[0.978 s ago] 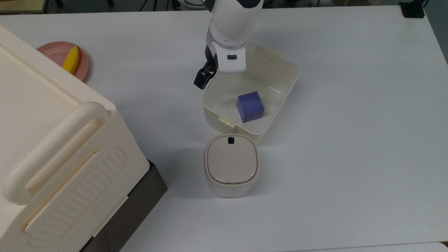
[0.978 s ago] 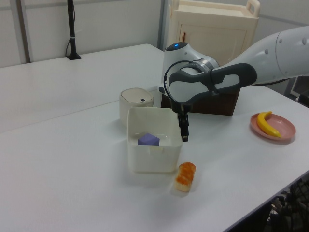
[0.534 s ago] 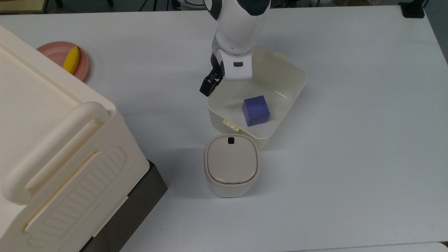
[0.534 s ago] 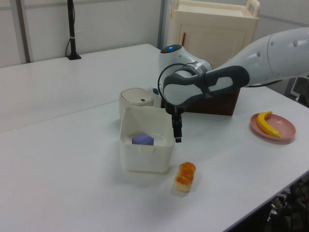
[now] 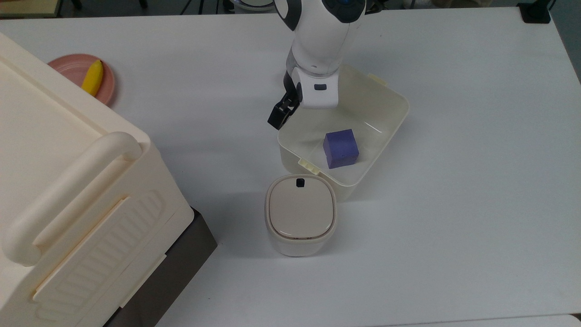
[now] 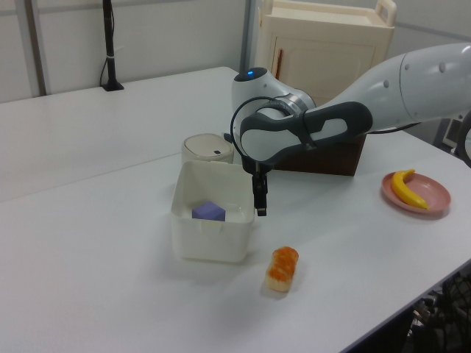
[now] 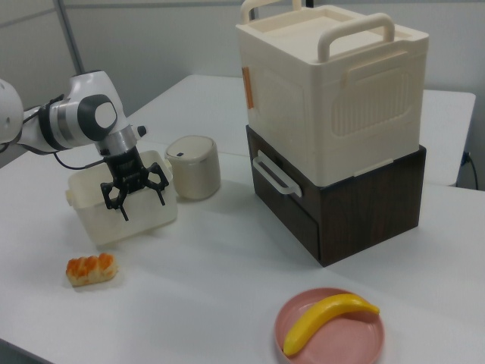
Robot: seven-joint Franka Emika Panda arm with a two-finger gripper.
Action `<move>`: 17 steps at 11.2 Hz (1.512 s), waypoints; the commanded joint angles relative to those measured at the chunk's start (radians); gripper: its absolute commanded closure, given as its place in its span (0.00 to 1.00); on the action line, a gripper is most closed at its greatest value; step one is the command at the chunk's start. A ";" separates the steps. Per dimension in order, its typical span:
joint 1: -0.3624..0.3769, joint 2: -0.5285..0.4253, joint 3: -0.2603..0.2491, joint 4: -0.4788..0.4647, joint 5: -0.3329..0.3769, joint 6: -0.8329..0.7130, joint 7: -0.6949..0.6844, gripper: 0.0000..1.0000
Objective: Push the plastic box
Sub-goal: 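Push the white plastic box along the table with the gripper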
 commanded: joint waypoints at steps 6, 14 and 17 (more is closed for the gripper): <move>0.016 0.046 0.023 0.112 -0.021 0.009 0.120 0.00; 0.014 0.056 0.055 0.154 -0.041 0.009 0.151 0.00; -0.030 -0.046 0.055 0.128 -0.025 -0.016 0.196 0.00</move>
